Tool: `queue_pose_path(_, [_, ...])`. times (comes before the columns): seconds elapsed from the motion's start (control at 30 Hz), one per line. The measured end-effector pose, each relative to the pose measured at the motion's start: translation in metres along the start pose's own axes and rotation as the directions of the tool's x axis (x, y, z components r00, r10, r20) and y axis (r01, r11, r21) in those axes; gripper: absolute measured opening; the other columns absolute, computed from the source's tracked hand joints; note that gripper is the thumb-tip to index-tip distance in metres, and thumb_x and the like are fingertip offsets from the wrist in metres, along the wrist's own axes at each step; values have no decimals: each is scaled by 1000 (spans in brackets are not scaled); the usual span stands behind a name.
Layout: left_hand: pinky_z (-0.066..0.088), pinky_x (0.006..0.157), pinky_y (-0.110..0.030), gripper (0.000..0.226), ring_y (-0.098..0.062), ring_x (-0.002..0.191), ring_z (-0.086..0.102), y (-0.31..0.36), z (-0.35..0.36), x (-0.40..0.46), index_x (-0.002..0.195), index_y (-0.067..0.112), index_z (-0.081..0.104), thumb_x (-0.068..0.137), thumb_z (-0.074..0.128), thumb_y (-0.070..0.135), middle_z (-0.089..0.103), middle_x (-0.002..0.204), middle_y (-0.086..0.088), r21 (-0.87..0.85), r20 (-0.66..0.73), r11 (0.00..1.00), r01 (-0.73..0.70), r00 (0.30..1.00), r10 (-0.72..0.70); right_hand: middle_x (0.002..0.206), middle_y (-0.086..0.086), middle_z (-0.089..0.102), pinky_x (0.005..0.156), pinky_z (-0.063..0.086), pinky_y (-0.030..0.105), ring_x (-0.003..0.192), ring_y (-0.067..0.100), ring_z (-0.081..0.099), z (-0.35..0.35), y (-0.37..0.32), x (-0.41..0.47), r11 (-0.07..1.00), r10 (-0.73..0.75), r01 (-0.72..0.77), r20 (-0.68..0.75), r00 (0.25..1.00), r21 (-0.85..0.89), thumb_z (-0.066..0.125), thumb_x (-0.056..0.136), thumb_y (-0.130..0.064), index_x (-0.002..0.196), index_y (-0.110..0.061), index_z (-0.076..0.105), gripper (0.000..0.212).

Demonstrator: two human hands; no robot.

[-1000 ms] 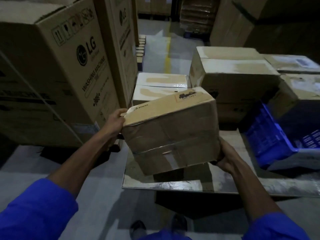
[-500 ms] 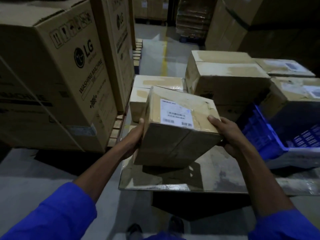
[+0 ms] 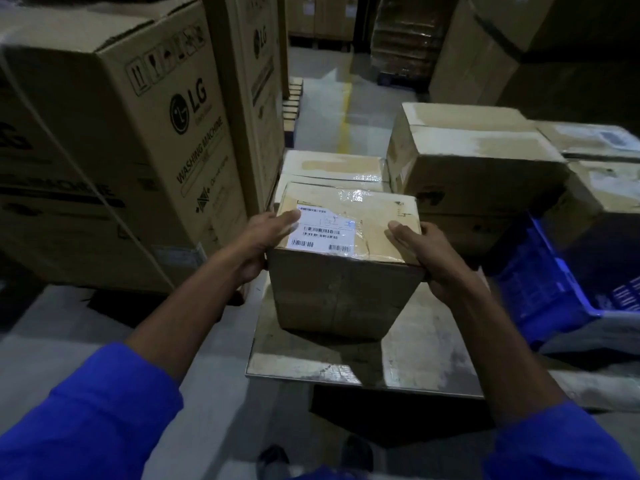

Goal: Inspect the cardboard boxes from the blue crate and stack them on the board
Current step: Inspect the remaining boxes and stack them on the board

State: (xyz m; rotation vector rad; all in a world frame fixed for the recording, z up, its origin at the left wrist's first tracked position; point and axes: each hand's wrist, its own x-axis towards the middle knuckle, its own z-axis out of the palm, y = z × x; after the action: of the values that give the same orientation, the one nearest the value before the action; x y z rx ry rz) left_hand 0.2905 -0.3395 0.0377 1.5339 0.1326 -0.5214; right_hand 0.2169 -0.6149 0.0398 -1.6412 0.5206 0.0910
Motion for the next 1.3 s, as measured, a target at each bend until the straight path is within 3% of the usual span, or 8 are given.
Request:
queue_pose_path(0.07, [57, 99, -48, 44, -28, 103, 75, 1, 7, 3, 130, 7, 64, 93, 74, 29, 77, 112, -12, 3, 7, 1000, 6, 1000, -6, 128, 4, 69, 94, 61, 46, 111, 22, 72, 2, -1, 6, 1000, 12, -12, 11, 1000, 8, 94, 52, -67, 147, -13, 43, 121])
queue_pose_path(0.17, [61, 86, -38, 34, -23, 95, 77, 1, 13, 9, 119, 6, 70, 90, 78, 23, 79, 105, -11, 30, 28, 1000, -10, 1000, 9, 121, 2, 63, 92, 60, 38, 108, 19, 69, 5, -2, 9, 1000, 7, -8, -18, 1000, -8, 94, 72, -41, 133, -14, 36, 88])
queue_pose_path(0.27, [60, 69, -29, 36, -19, 82, 78, 0, 15, 12, 109, 10, 74, 82, 86, 31, 80, 91, -4, 121, -56, 993, -16, 998, 23, 123, 2, 60, 95, 58, 39, 111, 20, 66, 5, 0, 12, 999, 8, -10, -37, 999, -34, 92, 75, -36, 131, -18, 31, 85])
queue_pose_path(0.4, [50, 52, -20, 24, -10, 73, 68, 1, 19, 15, 94, 17, 66, 85, 84, 30, 70, 81, 6, 249, -116, 968, -42, 990, 73, 115, -2, 58, 73, 53, 26, 102, 13, 63, 8, 1, 14, 997, -27, 24, -49, 998, -72, 87, 83, -28, 129, -18, 30, 73])
queue_pose_path(0.77, [54, 53, -19, 36, -6, 70, 74, -2, 16, 12, 112, 15, 74, 83, 85, 33, 76, 84, 6, 188, -136, 981, -44, 988, 70, 115, -4, 56, 73, 51, 25, 102, 12, 62, 8, 3, 21, 993, -41, 35, -52, 998, -114, 86, 82, -32, 131, -20, 29, 76])
queue_pose_path(1.0, [63, 76, -38, 42, -22, 82, 79, -3, -3, 7, 109, 7, 73, 77, 89, 30, 80, 89, -8, 49, -158, 998, 31, 987, -23, 136, 7, 68, 109, 47, 51, 128, 29, 61, -6, 52, 29, 923, 154, -176, 92, 984, 343, 56, 88, -76, 137, -22, 65, 73])
queue_pose_path(1.13, [62, 84, -43, 57, -27, 89, 78, 0, -23, 6, 118, 3, 69, 72, 91, 28, 79, 96, -14, -33, -168, 998, 50, 984, -55, 142, 13, 57, 95, 50, 46, 123, 33, 55, 11, 123, 44, 893, 444, -441, -22, 896, 88, 59, 89, -74, 139, -21, 60, 72])
queue_pose_path(1.3, [62, 66, -30, 95, -18, 90, 76, -5, -50, 9, 154, 21, 43, 71, 85, 37, 73, 117, -3, 11, -172, 996, -85, 981, 86, 126, 19, 64, 77, 56, 42, 113, 37, 61, 21, 137, 32, 856, 466, -468, 65, 882, 219, 63, 94, -64, 127, -18, 65, 57])
